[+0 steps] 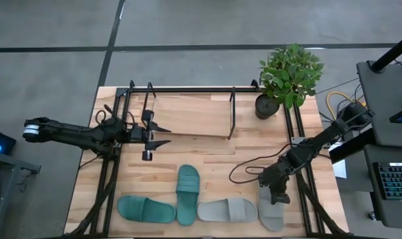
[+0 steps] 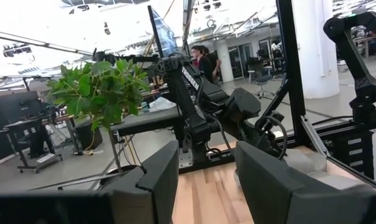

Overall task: Pick and place slides into the shelf
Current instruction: Put the right grey slide on the shelf

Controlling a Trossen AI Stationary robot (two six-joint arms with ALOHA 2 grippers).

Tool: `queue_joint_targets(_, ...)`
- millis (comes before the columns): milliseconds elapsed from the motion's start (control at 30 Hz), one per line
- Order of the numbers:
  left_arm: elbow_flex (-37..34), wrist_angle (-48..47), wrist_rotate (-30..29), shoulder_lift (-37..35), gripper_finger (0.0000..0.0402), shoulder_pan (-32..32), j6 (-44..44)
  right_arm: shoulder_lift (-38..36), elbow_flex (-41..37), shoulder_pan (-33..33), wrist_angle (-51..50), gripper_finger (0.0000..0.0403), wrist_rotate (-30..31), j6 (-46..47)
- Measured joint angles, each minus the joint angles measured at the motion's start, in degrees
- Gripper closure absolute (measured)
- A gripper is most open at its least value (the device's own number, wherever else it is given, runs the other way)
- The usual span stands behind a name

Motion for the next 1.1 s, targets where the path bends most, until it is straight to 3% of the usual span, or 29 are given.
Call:
queue_joint_targets(500,0.04,0.24,0.02,0.0,0.0257,0.04,0.22,-1.27,4.82,0.02,-2.76,0.0394,0.42,-3.15)
queue_joint_targets(767,0.07,1.8,0.04,0.11,0.0257,0.04,0.22,-1.27,11.05,-1.29,-12.11,0.0394,5.57,-12.49)
queue_joint_targets(1100,0.13,2.84,0.09,0.57,0.0257,0.04,0.2,-1.29,24.78,-4.04,-33.11,0.0394,9.62,-20.86)
